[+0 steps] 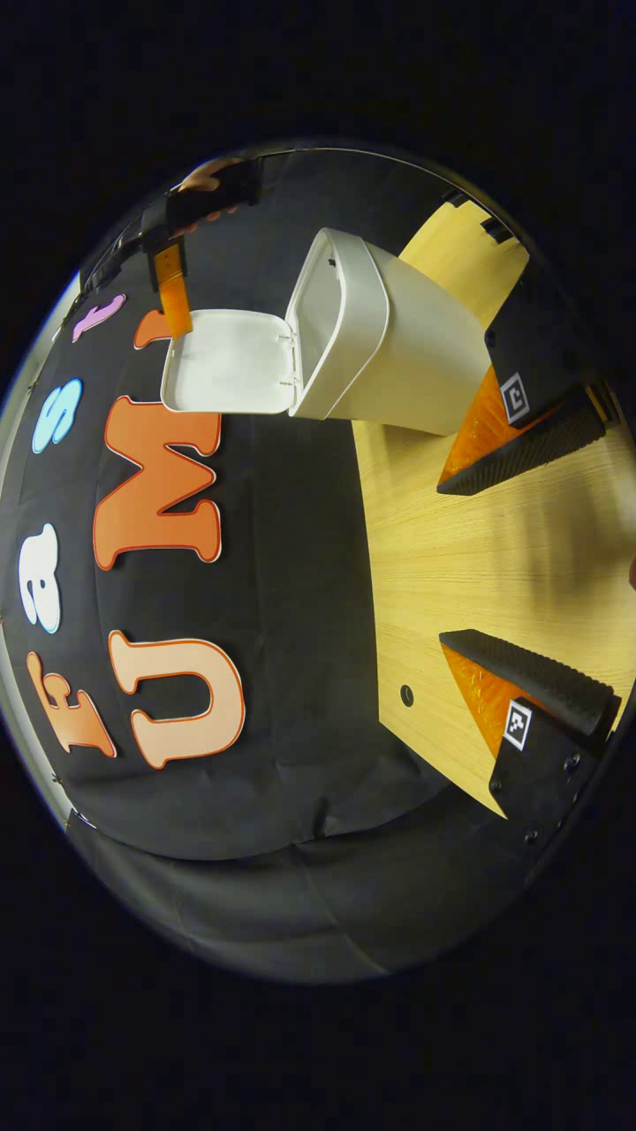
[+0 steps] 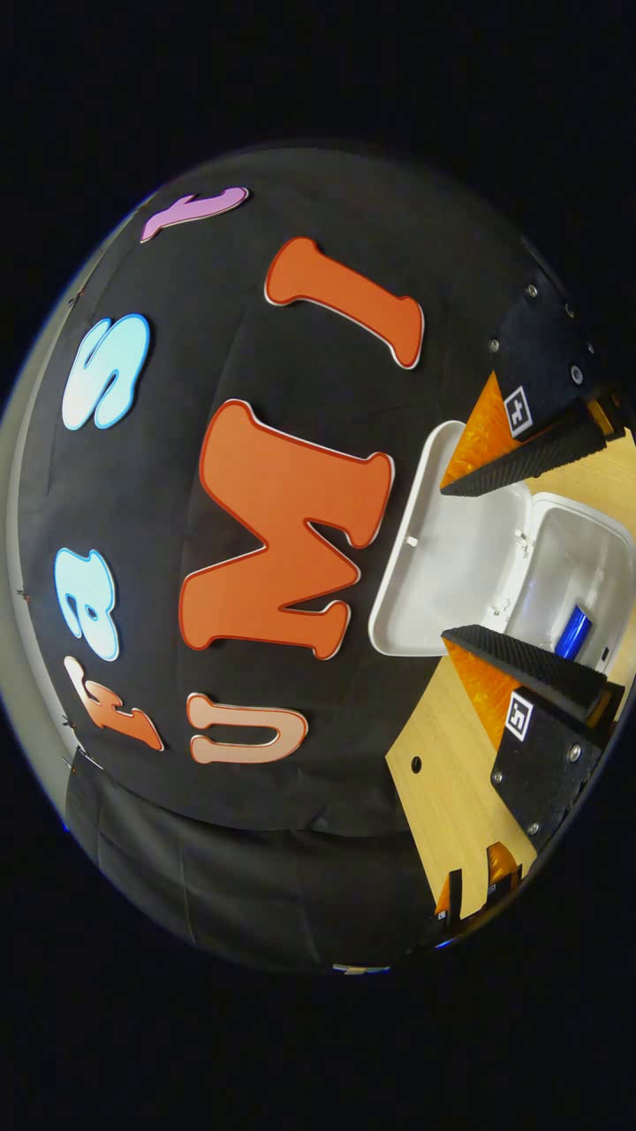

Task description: Press the lid of the desktop garbage bin to open it, pick up the crumpled paper on the desktop and throw it into the bin, then pick up the pop can on the desktop and drop it into the bin, and finally close the garbage bin lid.

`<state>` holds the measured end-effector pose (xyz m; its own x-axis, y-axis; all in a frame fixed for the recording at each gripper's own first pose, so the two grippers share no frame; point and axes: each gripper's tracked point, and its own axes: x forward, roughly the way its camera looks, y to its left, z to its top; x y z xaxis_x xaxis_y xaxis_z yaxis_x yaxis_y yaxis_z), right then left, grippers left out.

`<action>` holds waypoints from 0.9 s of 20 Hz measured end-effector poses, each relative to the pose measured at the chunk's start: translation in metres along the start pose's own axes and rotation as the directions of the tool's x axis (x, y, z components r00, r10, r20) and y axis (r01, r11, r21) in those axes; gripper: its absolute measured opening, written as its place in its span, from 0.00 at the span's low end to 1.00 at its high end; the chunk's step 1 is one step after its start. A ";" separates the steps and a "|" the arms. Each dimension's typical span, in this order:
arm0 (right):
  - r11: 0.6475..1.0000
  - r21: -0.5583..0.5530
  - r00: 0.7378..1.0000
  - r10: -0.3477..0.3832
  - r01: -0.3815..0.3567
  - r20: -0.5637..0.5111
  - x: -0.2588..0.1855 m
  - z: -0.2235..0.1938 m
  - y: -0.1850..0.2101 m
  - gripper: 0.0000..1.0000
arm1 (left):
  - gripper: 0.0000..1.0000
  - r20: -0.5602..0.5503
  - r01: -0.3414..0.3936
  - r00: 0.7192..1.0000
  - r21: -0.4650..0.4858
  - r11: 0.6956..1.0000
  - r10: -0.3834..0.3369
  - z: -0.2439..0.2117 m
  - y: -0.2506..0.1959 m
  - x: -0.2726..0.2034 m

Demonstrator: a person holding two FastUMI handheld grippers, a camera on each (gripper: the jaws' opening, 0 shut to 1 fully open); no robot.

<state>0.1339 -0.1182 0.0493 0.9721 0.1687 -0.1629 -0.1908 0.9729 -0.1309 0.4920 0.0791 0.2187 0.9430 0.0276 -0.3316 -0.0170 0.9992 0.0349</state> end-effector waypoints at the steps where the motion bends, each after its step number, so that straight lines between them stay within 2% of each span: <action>1: 1.000 0.001 1.000 -0.007 0.007 0.014 0.004 0.010 -0.002 0.87 | 0.98 0.000 -0.004 1.000 0.003 1.000 0.004 0.001 0.003 0.001; 5: 0.999 -0.016 0.998 -0.049 0.050 0.048 0.024 0.040 -0.015 0.86 | 0.99 -0.006 -0.021 1.000 0.002 1.000 0.021 -0.002 0.016 0.000; 7: 0.997 -0.017 0.996 -0.072 0.073 0.043 0.036 0.047 -0.020 0.86 | 0.97 -0.006 -0.033 0.999 -0.001 0.999 0.033 -0.002 0.024 -0.002; 10: 0.995 0.019 0.995 -0.102 0.102 0.017 0.054 0.043 -0.029 0.85 | 1.00 -0.013 -0.059 0.998 -0.017 0.998 0.058 -0.007 0.040 -0.005; 12: 0.991 0.024 0.992 -0.128 0.128 -0.020 0.062 0.033 -0.034 0.86 | 0.98 -0.017 -0.085 0.996 -0.028 0.996 0.085 -0.009 0.056 -0.008; 14: 0.990 0.054 0.991 -0.127 0.129 -0.036 0.067 0.028 -0.034 0.86 | 0.98 -0.027 -0.110 0.994 -0.032 0.993 0.110 -0.013 0.069 -0.011; 16: 0.988 0.077 0.990 -0.131 0.135 -0.056 0.066 0.024 -0.034 0.81 | 0.97 -0.034 -0.118 0.993 -0.033 0.992 0.117 -0.016 0.080 -0.012; 17: 0.986 0.094 0.989 -0.131 0.137 -0.064 0.062 0.023 -0.031 0.81 | 1.00 -0.037 -0.118 0.992 -0.030 0.993 0.117 -0.015 0.084 -0.012; 18: 0.985 0.109 0.990 -0.124 0.131 -0.074 0.058 0.019 -0.026 0.80 | 0.97 -0.037 -0.116 0.993 -0.026 0.993 0.115 -0.015 0.087 -0.012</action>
<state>0.1977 -0.1307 0.0619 0.9755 0.0349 -0.2173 -0.0454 0.9980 -0.0436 0.4741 0.1663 0.2119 0.9219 0.1432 -0.3601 -0.1347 0.9897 0.0489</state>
